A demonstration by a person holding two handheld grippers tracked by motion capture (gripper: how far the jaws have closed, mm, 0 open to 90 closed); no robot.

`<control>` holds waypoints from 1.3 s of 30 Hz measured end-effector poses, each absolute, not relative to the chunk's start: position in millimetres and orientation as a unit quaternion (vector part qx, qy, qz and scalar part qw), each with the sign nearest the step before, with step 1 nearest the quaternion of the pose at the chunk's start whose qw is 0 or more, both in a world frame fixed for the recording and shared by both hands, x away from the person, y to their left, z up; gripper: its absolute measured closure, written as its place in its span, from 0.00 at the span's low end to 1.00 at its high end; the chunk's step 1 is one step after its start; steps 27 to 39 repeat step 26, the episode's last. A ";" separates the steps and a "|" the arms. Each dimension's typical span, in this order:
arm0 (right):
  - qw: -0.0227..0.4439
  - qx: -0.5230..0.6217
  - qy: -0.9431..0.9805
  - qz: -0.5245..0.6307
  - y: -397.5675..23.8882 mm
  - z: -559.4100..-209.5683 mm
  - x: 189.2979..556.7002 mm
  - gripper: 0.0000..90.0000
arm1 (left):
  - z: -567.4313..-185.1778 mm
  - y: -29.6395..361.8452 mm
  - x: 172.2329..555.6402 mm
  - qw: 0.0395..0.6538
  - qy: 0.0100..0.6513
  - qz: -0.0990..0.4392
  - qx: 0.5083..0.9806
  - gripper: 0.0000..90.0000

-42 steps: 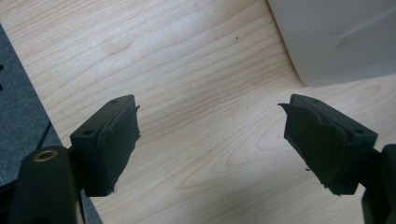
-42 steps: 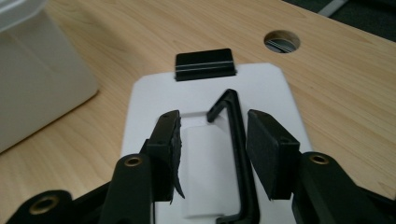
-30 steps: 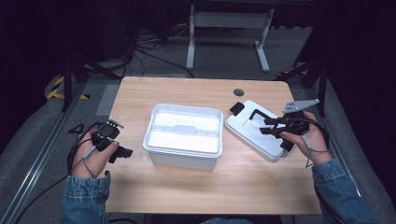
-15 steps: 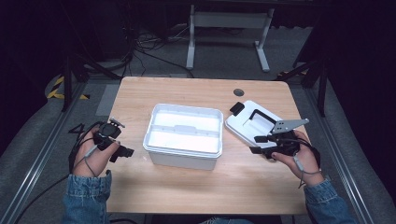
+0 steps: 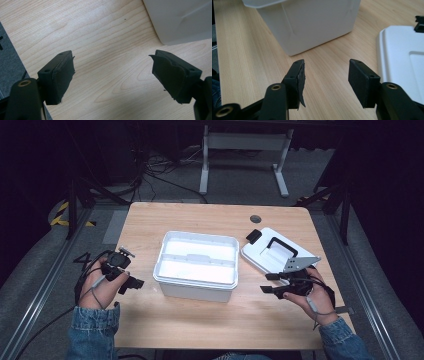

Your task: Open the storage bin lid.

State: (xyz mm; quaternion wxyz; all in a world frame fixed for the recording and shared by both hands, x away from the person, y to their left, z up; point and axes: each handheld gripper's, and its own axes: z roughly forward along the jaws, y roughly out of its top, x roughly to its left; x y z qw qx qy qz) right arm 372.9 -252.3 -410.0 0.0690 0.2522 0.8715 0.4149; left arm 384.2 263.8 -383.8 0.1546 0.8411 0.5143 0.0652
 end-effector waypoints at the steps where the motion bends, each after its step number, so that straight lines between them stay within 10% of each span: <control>1: 0.068 0.253 0.871 0.415 -251.1 -414.0 372.3 0.53 | -383.8 263.7 384.4 0.154 0.515 0.063 0.841 0.21; 39: 0.085 0.248 0.873 0.412 -218.2 -480.9 355.9 0.48 | -388.3 255.2 389.3 0.146 0.504 0.058 0.849 0.20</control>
